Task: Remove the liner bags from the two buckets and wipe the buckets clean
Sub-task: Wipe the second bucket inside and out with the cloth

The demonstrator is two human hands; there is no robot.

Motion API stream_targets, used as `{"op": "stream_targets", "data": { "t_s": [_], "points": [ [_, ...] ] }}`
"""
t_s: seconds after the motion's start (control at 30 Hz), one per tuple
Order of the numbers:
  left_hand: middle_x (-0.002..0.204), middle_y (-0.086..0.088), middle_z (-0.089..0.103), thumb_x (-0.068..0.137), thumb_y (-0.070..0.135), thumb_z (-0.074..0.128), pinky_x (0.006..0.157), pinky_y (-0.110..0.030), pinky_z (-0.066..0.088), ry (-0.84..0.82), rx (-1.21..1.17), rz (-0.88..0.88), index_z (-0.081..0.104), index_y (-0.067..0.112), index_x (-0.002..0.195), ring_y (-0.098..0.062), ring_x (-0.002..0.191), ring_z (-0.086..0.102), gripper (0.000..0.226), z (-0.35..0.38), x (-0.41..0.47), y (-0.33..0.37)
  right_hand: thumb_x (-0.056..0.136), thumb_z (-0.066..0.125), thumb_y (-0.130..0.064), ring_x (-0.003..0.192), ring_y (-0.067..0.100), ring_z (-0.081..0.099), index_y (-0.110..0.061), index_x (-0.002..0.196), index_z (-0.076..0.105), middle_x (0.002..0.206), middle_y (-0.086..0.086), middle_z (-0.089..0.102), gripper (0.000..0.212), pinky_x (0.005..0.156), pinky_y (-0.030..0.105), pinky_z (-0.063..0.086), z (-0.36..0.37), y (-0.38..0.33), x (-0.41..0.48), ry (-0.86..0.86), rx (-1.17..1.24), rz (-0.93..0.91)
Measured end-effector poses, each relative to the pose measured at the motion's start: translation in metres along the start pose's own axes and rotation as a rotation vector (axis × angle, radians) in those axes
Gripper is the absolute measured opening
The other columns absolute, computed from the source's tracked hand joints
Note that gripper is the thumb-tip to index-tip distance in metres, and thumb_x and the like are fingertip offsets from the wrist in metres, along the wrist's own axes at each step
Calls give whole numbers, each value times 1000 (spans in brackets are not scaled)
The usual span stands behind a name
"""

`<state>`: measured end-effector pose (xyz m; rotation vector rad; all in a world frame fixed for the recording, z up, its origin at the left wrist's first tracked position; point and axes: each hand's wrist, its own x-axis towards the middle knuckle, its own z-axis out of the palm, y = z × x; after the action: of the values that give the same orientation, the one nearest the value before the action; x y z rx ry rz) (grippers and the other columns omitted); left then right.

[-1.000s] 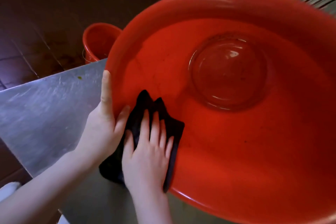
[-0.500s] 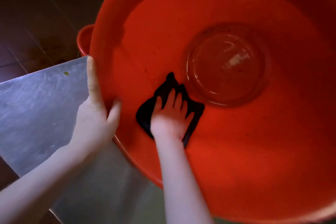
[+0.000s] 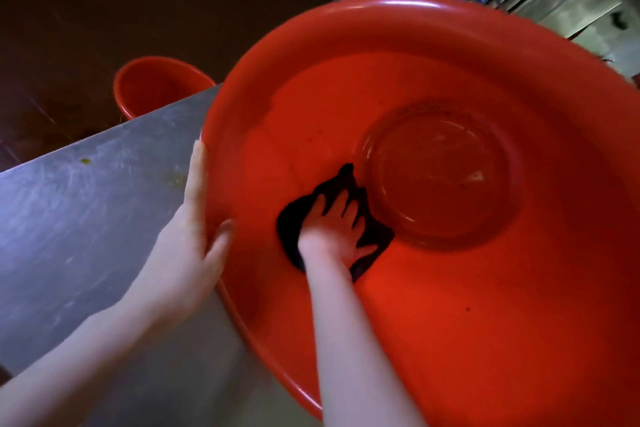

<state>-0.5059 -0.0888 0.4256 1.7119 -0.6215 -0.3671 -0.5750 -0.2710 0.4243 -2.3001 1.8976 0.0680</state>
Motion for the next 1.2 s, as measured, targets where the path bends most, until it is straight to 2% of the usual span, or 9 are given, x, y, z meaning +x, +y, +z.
{"op": "stream_targets", "data": {
  "t_s": [0.17,0.3,0.37,0.43,0.53,0.63,0.8,1.03,1.2],
  "points": [
    [125,14,37,95,32,56,88,-44,53,103,154,332,18,48,150,-9,113,53,69,-42,35,15,100,20,-54,147,21,14,-33,153,13,161,-7,16,58,114,64,2,-4,8,28,45,-16,-115],
    [134,-1,37,86,17,63,96,-8,33,112,249,583,18,35,154,7,113,37,83,-34,73,48,99,21,-57,147,20,15,-37,153,13,161,-9,15,58,113,66,3,-7,21,25,59,-39,-207],
    [134,-5,45,87,12,64,88,-8,31,89,254,503,14,36,154,-6,99,46,87,-26,79,50,98,17,-60,148,21,10,-40,153,8,162,-11,9,59,114,65,1,-11,33,22,10,-108,-191],
    [134,-4,51,87,12,62,84,-24,38,73,228,402,14,40,151,-20,102,53,85,-18,73,41,98,15,-60,149,22,7,-41,152,5,162,-10,5,59,114,63,-2,-13,46,23,-17,-197,-149],
    [112,-2,58,86,27,59,69,-34,40,13,118,168,18,42,143,-26,88,61,72,-2,44,18,98,14,-57,149,28,2,-37,153,5,163,-3,5,59,111,65,-9,-22,61,33,-51,-303,-24],
    [107,-2,58,83,37,50,68,-36,42,-45,22,12,11,36,136,-23,82,62,65,24,0,5,99,15,-56,149,35,0,-33,154,8,163,3,6,60,108,69,-13,-33,70,46,-47,-362,26],
    [105,0,56,87,37,45,66,-37,42,5,-37,-9,9,32,137,-20,77,60,62,46,-19,7,99,19,-58,149,27,2,-39,153,6,163,-6,5,59,112,67,-4,-32,56,25,-96,-218,-148],
    [89,15,56,85,42,45,58,-33,44,66,-56,-154,18,33,125,-12,72,61,50,41,-13,2,92,30,-62,143,22,31,-36,151,26,158,-5,30,65,111,60,26,0,44,-86,184,-122,-524],
    [90,19,54,84,40,47,56,-33,40,60,-41,-110,23,32,117,-9,73,58,41,43,-17,7,96,21,-62,148,14,16,-43,152,12,162,-13,12,59,116,57,12,-4,35,-18,85,-71,-283]
  ]
}}
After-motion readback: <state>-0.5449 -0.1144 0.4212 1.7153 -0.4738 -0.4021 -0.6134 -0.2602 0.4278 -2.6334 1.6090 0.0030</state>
